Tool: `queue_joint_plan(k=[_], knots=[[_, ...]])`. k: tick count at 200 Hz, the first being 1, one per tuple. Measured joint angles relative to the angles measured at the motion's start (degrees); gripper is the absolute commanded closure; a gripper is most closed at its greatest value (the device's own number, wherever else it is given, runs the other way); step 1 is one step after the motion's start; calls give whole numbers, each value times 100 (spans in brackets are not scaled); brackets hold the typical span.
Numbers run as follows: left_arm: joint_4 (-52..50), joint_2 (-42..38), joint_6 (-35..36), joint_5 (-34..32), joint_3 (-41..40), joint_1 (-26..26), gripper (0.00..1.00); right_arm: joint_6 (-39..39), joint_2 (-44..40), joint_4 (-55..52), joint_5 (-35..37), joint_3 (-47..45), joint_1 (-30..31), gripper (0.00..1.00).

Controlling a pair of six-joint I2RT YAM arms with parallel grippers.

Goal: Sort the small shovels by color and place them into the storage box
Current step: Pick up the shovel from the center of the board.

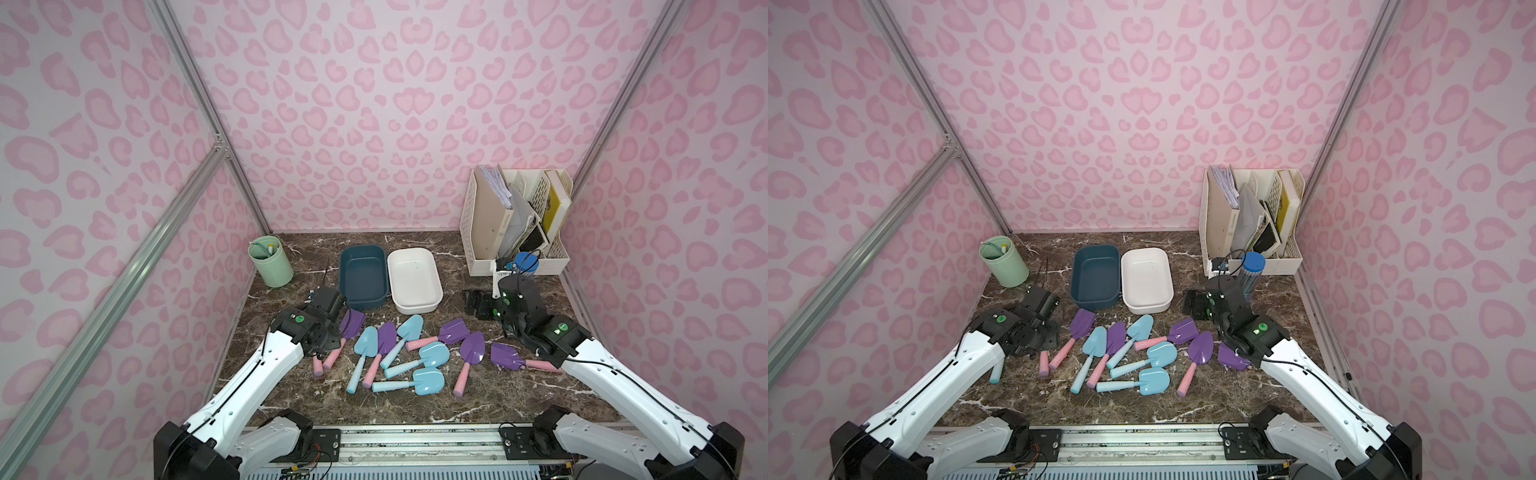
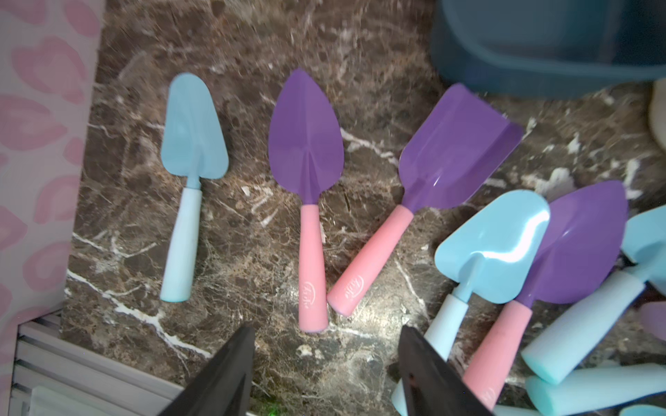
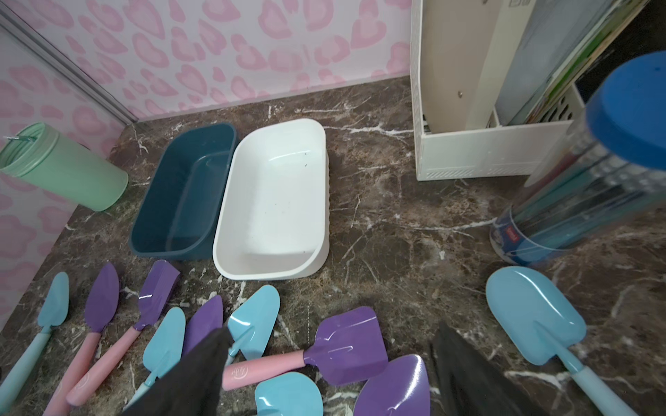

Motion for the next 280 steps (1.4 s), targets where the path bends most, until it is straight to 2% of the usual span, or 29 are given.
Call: queue_joint_plan(k=[39,81,181,220,280], knots=[[286,651,39,520,-186,0,33,87,96,-94,-223,-68,26,9],[599,1342,315,758,-50,-4,34,83,219,-129,-332,-74,26,9],[752,2640,586,730,306,2,35,-39,343,-87,-337,-184,22,8],[739,2885,619,741,313,52,39,-44,396,-63,-337,-203,15,9],[704,2929,721,765,304,103,52,-44,479,15,-330,-243,15,9]])
